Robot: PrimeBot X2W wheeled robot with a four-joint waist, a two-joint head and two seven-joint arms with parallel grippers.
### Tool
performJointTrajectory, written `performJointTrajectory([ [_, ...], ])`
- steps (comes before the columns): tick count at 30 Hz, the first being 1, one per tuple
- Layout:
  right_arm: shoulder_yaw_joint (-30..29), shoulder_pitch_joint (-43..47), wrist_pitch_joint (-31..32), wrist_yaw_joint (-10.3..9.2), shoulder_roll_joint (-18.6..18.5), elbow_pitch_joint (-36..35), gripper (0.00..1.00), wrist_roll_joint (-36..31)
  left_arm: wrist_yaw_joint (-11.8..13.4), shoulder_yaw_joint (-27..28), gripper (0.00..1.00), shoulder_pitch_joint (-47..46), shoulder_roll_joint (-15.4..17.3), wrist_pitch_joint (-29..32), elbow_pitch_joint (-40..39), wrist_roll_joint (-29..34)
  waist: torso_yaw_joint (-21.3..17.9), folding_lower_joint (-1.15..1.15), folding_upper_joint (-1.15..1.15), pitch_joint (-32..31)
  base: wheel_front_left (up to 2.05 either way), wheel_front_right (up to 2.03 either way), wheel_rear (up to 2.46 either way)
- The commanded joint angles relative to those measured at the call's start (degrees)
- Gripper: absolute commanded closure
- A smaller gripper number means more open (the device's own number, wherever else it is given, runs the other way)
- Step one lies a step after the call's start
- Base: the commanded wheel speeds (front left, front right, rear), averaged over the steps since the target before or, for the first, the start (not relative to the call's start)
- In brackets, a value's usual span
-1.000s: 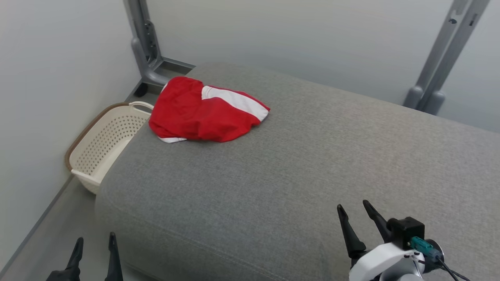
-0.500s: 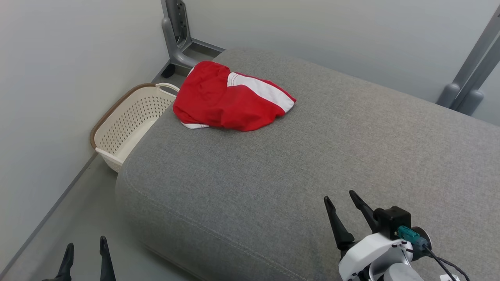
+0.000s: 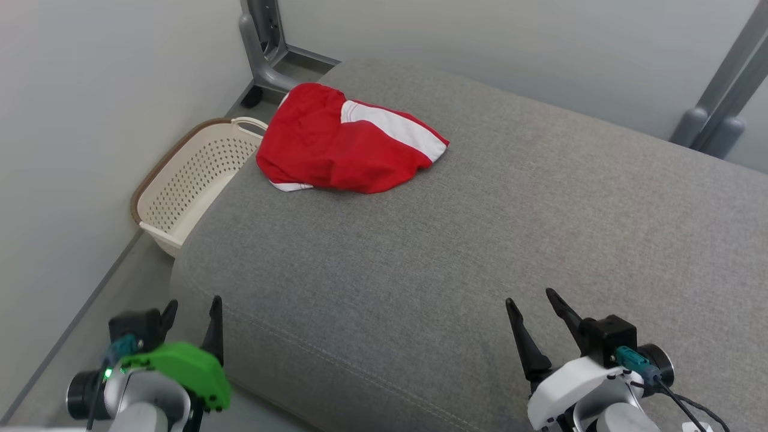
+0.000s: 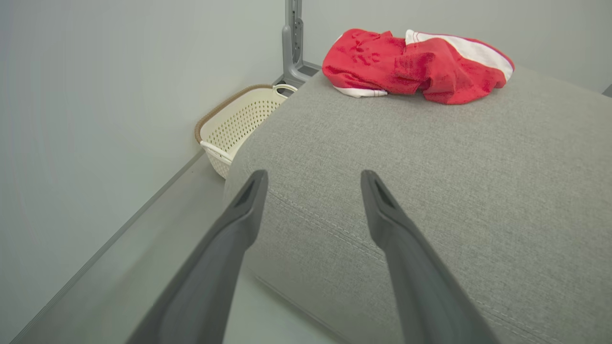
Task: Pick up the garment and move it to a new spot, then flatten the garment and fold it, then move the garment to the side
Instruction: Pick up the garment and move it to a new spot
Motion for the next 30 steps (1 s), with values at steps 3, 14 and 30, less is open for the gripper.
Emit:
performJointTrajectory([
  [3,0.3,-0.5,1.7,-0.05,-0.2,-2.6,0.00,-2.4,-2.0,-1.1,0.00,-7.8,-0.1,4.9,5.1,-1.8,-3.2,0.00,0.00,3.7,0.00,0.00,0.00],
  [14,2.2,-1.1,10.1,-0.06,-3.5,-15.5,0.00,-7.6,-4.8,-3.2,0.00,-31.6,1.1,12.3,19.9,-8.3,-14.0,0.00,0.00,16.3,0.00,0.00,0.00],
  [30,-0.6,1.1,13.3,-0.06,-5.3,-25.0,0.00,-7.9,-3.8,-8.0,0.00,-45.8,3.5,15.8,32.6,-13.6,-17.9,0.00,0.00,24.6,0.00,0.00,0.00],
])
